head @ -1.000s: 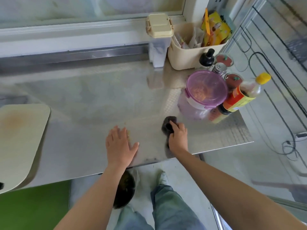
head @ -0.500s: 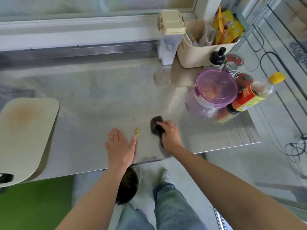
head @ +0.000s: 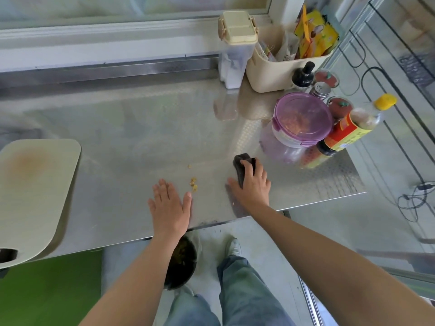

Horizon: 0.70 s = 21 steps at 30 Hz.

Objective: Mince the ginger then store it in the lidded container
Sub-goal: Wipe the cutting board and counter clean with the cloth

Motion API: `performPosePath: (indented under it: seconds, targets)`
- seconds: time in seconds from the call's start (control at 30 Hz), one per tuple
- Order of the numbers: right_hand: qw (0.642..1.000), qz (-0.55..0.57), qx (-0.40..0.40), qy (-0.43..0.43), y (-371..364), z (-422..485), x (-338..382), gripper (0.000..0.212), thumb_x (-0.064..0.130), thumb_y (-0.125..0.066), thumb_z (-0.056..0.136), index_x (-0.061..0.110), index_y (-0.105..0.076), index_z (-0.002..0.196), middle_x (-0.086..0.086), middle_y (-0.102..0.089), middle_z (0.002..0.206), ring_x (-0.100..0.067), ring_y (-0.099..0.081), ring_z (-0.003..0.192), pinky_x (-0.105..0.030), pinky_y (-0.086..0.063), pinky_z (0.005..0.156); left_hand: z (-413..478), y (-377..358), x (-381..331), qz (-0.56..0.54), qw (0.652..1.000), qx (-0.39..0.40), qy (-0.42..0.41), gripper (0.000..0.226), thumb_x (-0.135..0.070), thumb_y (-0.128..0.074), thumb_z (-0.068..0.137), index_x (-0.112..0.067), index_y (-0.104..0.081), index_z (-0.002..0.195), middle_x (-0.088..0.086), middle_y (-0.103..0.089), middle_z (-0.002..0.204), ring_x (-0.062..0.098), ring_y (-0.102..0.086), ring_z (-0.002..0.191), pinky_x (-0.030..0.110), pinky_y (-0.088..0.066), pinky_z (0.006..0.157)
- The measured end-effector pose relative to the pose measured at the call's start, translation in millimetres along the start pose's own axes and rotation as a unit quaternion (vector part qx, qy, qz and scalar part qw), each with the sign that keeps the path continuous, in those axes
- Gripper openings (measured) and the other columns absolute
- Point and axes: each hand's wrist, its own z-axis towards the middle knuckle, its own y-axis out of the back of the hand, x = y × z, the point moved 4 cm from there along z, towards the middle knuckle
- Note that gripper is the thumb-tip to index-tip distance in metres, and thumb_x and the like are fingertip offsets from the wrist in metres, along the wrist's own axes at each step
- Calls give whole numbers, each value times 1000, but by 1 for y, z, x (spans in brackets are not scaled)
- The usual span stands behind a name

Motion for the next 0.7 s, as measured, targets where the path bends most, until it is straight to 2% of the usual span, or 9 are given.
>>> performPosePath:
  seconds: [0.07, 0.17, 0.23, 0.27, 0.37, 0.47, 0.53, 0.63, 0.7]
  targets:
    - [999, -51, 10, -4, -12, -4, 3, 60, 24, -54, 91, 22, -29, 145, -12, -24, 149, -32, -29, 128, -45, -27, 106, 0, -1, 0, 6, 1000, 7, -1, 68, -48, -17, 101, -4, -6, 152, 12, 5, 161, 27, 6, 148, 46, -3, 119]
    - [998, 15, 23, 57, -20, -14, 19, 58, -2, -44, 83, 12, -43, 139, -19, -39, 135, -37, -38, 113, -48, -35, 100, 1, -3, 1, 15, 1000, 13, 3, 68, -47, -13, 101, -4, -3, 153, 12, 7, 161, 27, 8, 148, 46, -2, 120]
    - [989, 77, 28, 120, -15, -14, 23, 57, 0, -39, 76, 6, -52, 131, -23, -45, 126, -39, -42, 108, -51, -38, 99, 1, -4, 0, 21, 1000, 13, 4, 68, -47, -12, 101, -4, -3, 153, 12, 8, 160, 28, 8, 148, 47, -2, 120]
    - [988, 98, 2, 123, -8, -10, 18, 59, 2, -38, 73, 6, -55, 129, -23, -47, 124, -40, -44, 107, -49, -38, 99, 1, -4, -1, 21, 1000, 11, 4, 68, -48, -11, 100, -4, -3, 152, 13, 8, 160, 28, 8, 148, 47, -2, 120]
    - [990, 87, -108, 23, 19, 13, -15, 65, -6, -43, 75, 14, -52, 136, -25, -45, 127, -42, -44, 106, -47, -36, 96, 0, -4, -2, 16, 1000, 8, 4, 69, -47, -11, 100, -3, -2, 152, 13, 8, 160, 29, 8, 148, 47, -2, 119]
    - [994, -16, -77, -72, 15, 10, -41, 68, -9, -41, 84, 19, -39, 146, -26, -38, 136, -44, -40, 111, -50, -34, 95, -1, -5, -1, 21, 1000, 5, 0, 69, -47, -9, 100, -3, -3, 152, 13, 8, 160, 29, 8, 148, 46, -1, 119]
    - [997, -19, -72, -12, 0, -10, -27, 70, -11, -44, 77, 13, -45, 142, -30, -44, 130, -47, -45, 102, -54, -41, 87, 1, -6, 0, 27, 1000, 4, -3, 68, -47, -9, 100, -3, -3, 152, 13, 8, 160, 29, 8, 148, 46, -2, 119]
    - [992, 10, 9, 126, -32, -31, 7, 72, -10, -56, 68, 8, -51, 137, -30, -49, 122, -47, -48, 97, -54, -48, 84, 1, -7, 0, 26, 1000, 5, -3, 67, -46, -11, 101, -3, -4, 152, 14, 7, 160, 29, 7, 148, 46, -2, 120]
    - [982, 64, 26, 173, -29, -27, 13, 61, -5, -45, 73, 3, -54, 133, -31, -50, 119, -48, -49, 97, -56, -48, 87, -1, -8, -3, 13, 1000, -10, -6, 68, -44, -15, 101, 0, -7, 152, 17, 5, 160, 31, 4, 148, 44, -2, 120]
